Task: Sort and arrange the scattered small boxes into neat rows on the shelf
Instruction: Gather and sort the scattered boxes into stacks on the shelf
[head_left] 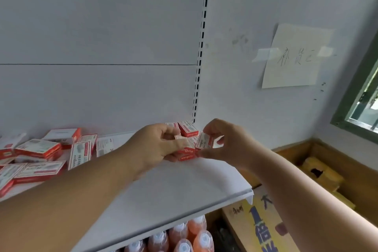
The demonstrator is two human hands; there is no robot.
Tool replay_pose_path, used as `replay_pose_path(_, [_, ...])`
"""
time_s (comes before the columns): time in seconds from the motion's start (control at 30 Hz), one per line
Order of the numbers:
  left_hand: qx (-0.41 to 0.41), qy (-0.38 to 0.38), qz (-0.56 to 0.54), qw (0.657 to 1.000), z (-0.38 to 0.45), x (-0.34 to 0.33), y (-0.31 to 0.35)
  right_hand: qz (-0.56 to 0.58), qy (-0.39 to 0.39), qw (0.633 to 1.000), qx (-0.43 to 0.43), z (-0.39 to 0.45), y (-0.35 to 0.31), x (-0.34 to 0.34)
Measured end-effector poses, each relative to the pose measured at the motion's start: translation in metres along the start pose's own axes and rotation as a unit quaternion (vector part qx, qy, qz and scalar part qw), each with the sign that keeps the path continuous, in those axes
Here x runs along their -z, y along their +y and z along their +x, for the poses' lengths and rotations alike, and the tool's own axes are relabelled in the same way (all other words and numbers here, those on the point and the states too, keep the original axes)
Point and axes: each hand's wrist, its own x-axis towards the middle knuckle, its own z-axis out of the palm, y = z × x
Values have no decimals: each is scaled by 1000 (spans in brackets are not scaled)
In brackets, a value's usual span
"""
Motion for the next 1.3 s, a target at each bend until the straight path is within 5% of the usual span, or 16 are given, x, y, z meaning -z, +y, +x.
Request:
replay_pose_path(0.17, [-55, 104, 358, 926, 6, -20, -7, -46, -79, 994, 67, 33, 26, 5])
replay_pose_path(0.4, [-66, 103, 558, 821, 6, -31, -4, -85, -130, 971, 184, 47, 35, 14])
replay_pose_path(0.53, [-68, 93, 606, 787, 2, -40, 0, -102, -155, 959, 213, 49, 30, 18])
replay_pose_path(0.87, [-98, 220, 534, 810, -55, -13, -3, 5, -46, 963, 265, 54, -38, 0])
replay_pose_path(1.3, [-39, 288, 525, 800, -189, 182, -39, 25, -57, 956, 286, 34, -248, -130])
